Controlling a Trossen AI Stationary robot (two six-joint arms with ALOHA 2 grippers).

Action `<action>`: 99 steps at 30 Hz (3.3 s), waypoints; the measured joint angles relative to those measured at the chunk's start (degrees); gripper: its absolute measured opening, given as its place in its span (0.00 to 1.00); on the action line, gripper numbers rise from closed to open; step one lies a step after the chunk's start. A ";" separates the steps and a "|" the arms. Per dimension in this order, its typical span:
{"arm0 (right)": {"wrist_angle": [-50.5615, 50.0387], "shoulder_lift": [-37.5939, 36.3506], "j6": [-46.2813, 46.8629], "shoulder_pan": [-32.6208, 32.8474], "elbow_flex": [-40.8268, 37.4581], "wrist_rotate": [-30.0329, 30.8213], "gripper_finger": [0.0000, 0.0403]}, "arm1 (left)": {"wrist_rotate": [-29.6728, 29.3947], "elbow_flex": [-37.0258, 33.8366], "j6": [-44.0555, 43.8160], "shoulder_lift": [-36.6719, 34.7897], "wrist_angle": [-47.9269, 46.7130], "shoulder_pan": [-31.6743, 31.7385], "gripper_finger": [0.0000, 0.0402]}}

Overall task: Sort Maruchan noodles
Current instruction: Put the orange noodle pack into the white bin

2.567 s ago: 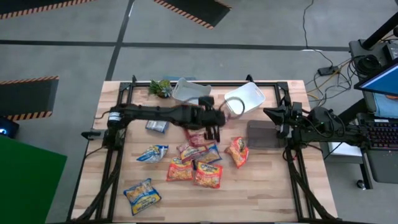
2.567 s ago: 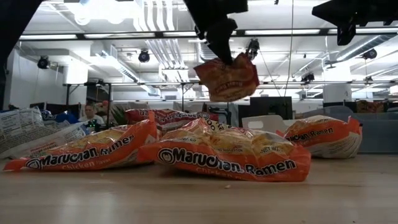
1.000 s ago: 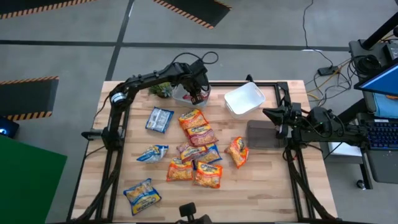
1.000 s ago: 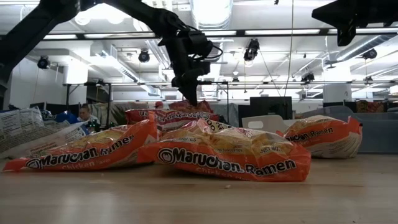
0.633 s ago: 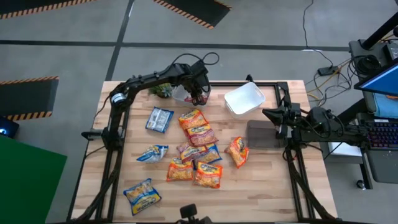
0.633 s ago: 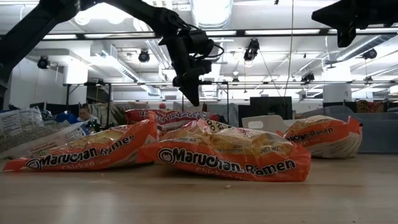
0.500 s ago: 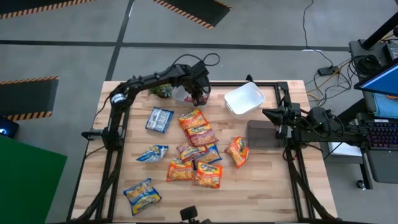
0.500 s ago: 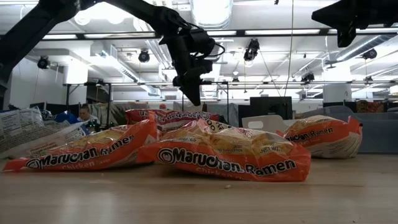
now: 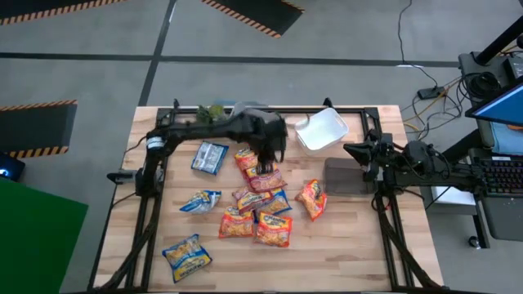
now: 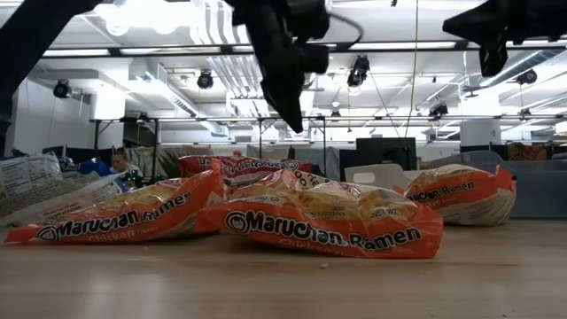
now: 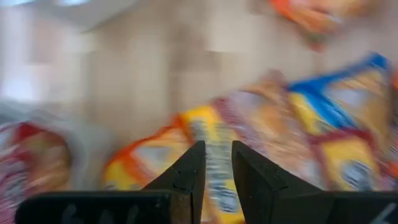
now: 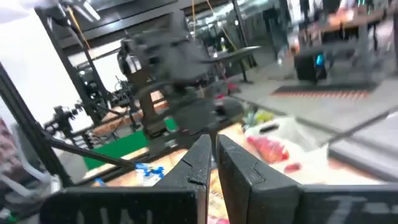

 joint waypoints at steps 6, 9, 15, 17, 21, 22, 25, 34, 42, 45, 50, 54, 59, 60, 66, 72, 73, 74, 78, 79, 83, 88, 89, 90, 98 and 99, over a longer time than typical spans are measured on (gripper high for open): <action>4.41 3.52 12.11 1.13 -4.25 -5.30 0.04 | 0.17 0.00 3.26 -0.40 -2.28 -6.70 0.12; 11.96 6.75 14.42 2.83 -6.43 -6.58 0.04 | 0.13 -0.10 3.90 -1.08 -3.18 -8.15 0.10; 22.99 14.22 13.68 7.58 -6.92 -6.56 0.04 | 0.05 -10.74 3.07 -8.90 4.84 -8.46 0.10; 24.60 16.62 13.11 8.95 -6.20 -6.45 0.04 | -0.09 -16.77 2.13 -13.65 10.03 -8.44 0.10; 25.35 20.94 13.92 10.29 -4.07 -6.47 0.04 | -0.09 -27.58 0.21 -23.36 21.48 -8.48 0.10; 25.36 22.09 14.32 10.38 -3.32 -6.47 0.04 | -0.35 -29.99 -0.03 -25.85 24.05 -8.52 0.10; 25.35 25.51 15.23 10.40 -0.63 -6.45 0.04 | -1.41 -36.39 -0.54 -32.66 31.99 -8.48 0.10; 18.22 36.95 16.01 10.43 10.91 -9.71 0.04 | -6.52 -50.86 0.72 -47.93 50.42 -8.44 0.10; -4.36 45.80 25.36 10.40 25.65 -11.86 0.04 | -10.11 -55.56 0.28 -54.79 52.76 -8.43 0.10; -13.84 48.96 29.44 10.40 30.77 -12.66 0.04 | -10.12 -56.36 -0.43 -55.29 53.44 -8.43 0.10; -30.22 54.70 36.41 10.57 38.93 -14.03 0.04 | -10.11 -56.99 -0.91 -55.18 53.46 -8.43 0.10; -41.03 59.81 39.88 11.33 44.78 -15.44 0.04 | -10.12 -57.53 -0.87 -54.66 53.52 -8.43 0.10; -50.25 66.83 40.63 13.08 50.28 -15.57 0.04 | -10.12 -57.48 -0.84 -54.31 53.39 -8.43 0.10; -51.07 68.04 40.46 13.54 50.73 -15.61 0.04 | -10.12 -57.48 -0.84 -54.36 53.27 -8.43 0.10; -51.20 74.98 40.48 15.63 51.04 -16.77 0.05 | -10.12 -57.51 -0.41 -54.25 51.70 -8.43 0.10; -51.15 79.96 40.63 15.52 52.10 -23.73 0.20 | -10.11 -57.79 -0.19 -54.23 51.58 -8.43 0.10; -51.31 80.56 40.90 15.52 52.50 -24.03 0.24 | -10.12 -57.79 -0.19 -54.23 51.58 -8.43 0.10; -51.28 81.13 41.11 15.52 52.88 -24.03 0.28 | -10.10 -57.79 -0.19 -54.23 51.59 -8.43 0.10; -51.18 83.52 41.64 15.52 53.77 -23.14 0.46 | -10.12 -57.79 -0.19 -54.21 51.60 -8.43 0.10; -51.24 84.11 42.13 15.52 53.77 -22.19 0.50 | -10.12 -57.79 -0.19 -54.21 51.58 -8.43 0.10; -51.48 86.81 42.44 15.52 53.75 -20.19 0.62 | -10.12 -57.79 -0.19 -54.21 51.60 -8.43 0.10; -51.43 89.82 42.99 15.52 53.73 -16.67 0.66 | -10.12 -57.79 -0.19 -54.21 51.58 -8.43 0.10; -51.37 90.33 42.99 15.52 53.72 -16.22 0.65 | -10.12 -57.79 -0.19 -54.21 51.58 -8.43 0.10; -51.34 90.74 42.95 15.52 53.71 -15.64 0.64 | -10.12 -57.79 -0.19 -54.21 51.58 -8.43 0.10; -50.78 92.81 43.43 15.52 53.66 -10.05 0.40 | -10.12 -57.79 -0.19 -54.18 51.57 -8.43 0.10; -50.54 92.96 43.43 15.52 53.66 -9.37 0.36 | -10.12 -57.79 -0.19 -54.18 51.57 -8.43 0.10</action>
